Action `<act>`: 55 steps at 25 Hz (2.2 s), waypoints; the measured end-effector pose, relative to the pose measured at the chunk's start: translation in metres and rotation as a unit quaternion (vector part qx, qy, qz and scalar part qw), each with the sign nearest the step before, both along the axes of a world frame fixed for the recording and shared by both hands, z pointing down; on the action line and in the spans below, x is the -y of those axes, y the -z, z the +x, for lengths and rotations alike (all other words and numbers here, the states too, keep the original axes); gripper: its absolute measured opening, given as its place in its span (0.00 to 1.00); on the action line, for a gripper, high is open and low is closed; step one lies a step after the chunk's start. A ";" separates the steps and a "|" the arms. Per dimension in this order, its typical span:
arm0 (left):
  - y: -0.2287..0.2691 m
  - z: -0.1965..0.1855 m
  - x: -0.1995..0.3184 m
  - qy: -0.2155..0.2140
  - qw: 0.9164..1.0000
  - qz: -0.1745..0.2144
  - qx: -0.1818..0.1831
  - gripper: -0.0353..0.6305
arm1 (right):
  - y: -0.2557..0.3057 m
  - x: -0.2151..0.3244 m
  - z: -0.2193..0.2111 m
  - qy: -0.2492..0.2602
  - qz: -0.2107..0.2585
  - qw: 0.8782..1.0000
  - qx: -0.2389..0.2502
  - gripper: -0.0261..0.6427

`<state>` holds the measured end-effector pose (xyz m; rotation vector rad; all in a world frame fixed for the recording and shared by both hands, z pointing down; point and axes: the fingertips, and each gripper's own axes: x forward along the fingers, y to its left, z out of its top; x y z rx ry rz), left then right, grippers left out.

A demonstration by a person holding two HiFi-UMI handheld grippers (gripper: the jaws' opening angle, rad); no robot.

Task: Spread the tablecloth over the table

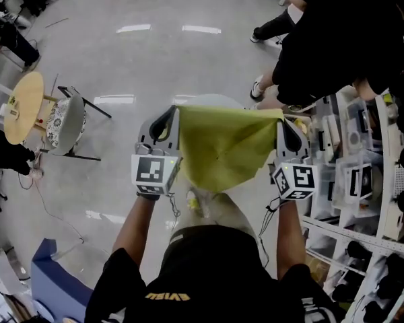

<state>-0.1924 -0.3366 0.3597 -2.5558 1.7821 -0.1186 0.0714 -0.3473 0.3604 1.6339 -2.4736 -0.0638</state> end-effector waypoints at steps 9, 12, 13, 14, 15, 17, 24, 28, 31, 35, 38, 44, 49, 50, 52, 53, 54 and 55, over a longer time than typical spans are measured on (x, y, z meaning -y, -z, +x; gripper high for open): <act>-0.017 0.015 0.069 0.007 0.999 -0.029 -0.025 0.08 | -0.025 0.075 0.016 0.007 -0.019 1.000 0.009 0.05; -0.020 0.028 0.107 0.015 0.999 -0.032 -0.002 0.08 | -0.035 0.113 0.028 0.014 -0.027 0.999 0.022 0.05; -0.023 0.034 0.119 0.018 0.999 -0.036 0.004 0.08 | -0.040 0.126 0.034 0.017 -0.032 0.999 0.026 0.05; -0.027 0.040 0.130 0.021 0.999 -0.040 0.008 0.08 | -0.045 0.138 0.040 0.019 -0.036 0.999 0.030 0.05; -0.032 0.048 0.140 0.023 0.999 -0.046 0.012 0.08 | -0.051 0.149 0.048 0.020 -0.040 0.998 0.034 0.05; -0.040 0.064 0.157 0.023 0.998 -0.059 0.021 0.08 | -0.064 0.172 0.063 0.018 -0.052 0.998 0.041 0.05; -0.059 0.105 0.206 0.012 0.996 -0.073 0.051 0.08 | -0.093 0.231 0.100 0.011 -0.069 0.997 0.043 0.05; -0.059 0.114 0.231 -0.002 0.996 -0.069 0.058 0.08 | -0.093 0.253 0.110 0.003 -0.067 0.997 0.035 0.05; -0.060 0.122 0.250 -0.013 0.995 -0.069 0.066 0.08 | -0.091 0.267 0.119 -0.004 -0.063 0.998 0.028 0.05; -0.060 0.127 0.283 -0.034 0.994 -0.064 0.078 0.08 | -0.083 0.292 0.126 -0.013 -0.048 0.999 0.007 0.05; -0.060 0.126 0.310 -0.056 0.993 -0.056 0.092 0.08 | -0.077 0.317 0.125 -0.019 -0.038 0.999 -0.009 0.05; -0.077 0.112 0.362 -0.079 0.986 -0.053 0.141 0.08 | -0.091 0.369 0.108 -0.018 -0.044 0.998 -0.050 0.05; -0.119 0.098 0.395 -0.084 0.976 -0.076 0.184 0.08 | -0.132 0.398 0.090 -0.013 -0.079 0.993 -0.082 0.05; -0.130 0.095 0.401 -0.085 0.974 -0.082 0.193 0.08 | -0.143 0.402 0.086 -0.012 -0.089 0.992 -0.085 0.05; -0.148 0.087 0.411 -0.084 0.970 -0.095 0.209 0.08 | -0.162 0.407 0.079 -0.010 -0.105 0.990 -0.093 0.05; -0.156 0.083 0.416 -0.081 0.968 -0.100 0.217 0.08 | -0.171 0.410 0.074 -0.009 -0.111 0.989 -0.097 0.05; -0.164 0.079 0.420 -0.079 0.965 -0.104 0.227 0.08 | -0.180 0.412 0.070 -0.009 -0.118 0.988 -0.102 0.05; -0.172 0.077 0.423 -0.078 0.962 -0.106 0.238 0.08 | -0.188 0.414 0.067 -0.010 -0.124 0.987 -0.106 0.05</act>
